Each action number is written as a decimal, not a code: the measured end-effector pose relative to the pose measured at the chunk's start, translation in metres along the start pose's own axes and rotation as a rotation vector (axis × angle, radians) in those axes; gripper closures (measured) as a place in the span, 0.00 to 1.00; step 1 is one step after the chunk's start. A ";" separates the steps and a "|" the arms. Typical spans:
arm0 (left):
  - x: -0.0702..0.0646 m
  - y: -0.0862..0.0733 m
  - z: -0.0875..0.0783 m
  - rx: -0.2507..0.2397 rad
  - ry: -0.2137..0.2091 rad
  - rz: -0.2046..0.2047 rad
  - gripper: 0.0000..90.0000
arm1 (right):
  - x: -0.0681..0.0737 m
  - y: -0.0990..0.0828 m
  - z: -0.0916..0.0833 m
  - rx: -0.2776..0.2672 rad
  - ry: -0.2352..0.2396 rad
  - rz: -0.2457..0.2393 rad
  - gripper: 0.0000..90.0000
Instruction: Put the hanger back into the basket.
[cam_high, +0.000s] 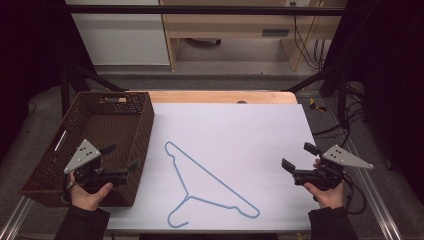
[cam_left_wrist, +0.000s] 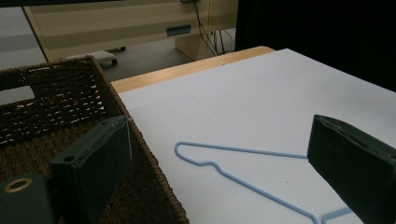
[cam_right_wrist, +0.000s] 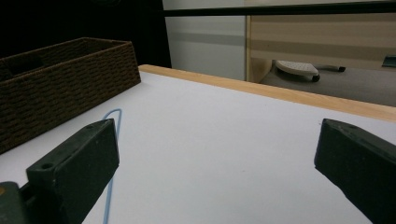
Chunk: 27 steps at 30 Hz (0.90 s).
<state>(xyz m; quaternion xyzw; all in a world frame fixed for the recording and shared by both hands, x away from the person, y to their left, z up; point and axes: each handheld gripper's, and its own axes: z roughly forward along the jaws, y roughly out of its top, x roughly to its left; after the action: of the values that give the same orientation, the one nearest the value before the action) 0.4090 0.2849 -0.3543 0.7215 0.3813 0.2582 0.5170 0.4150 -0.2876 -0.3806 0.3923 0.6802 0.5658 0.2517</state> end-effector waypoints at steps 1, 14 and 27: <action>0.000 0.000 0.000 0.004 -0.002 0.005 0.07 | 0.000 0.000 0.000 -0.002 0.000 0.007 0.00; -0.012 -0.001 0.007 0.003 -0.031 0.007 0.08 | 0.009 0.004 0.006 0.037 0.013 -0.027 0.00; -0.031 -0.005 0.023 0.034 -0.077 0.029 0.08 | 0.041 0.007 0.030 0.099 0.076 -0.074 0.01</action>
<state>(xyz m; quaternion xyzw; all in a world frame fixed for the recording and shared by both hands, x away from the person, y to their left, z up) 0.4074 0.2472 -0.3663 0.7451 0.3550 0.2310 0.5152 0.4175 -0.2364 -0.3764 0.3569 0.7304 0.5365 0.2266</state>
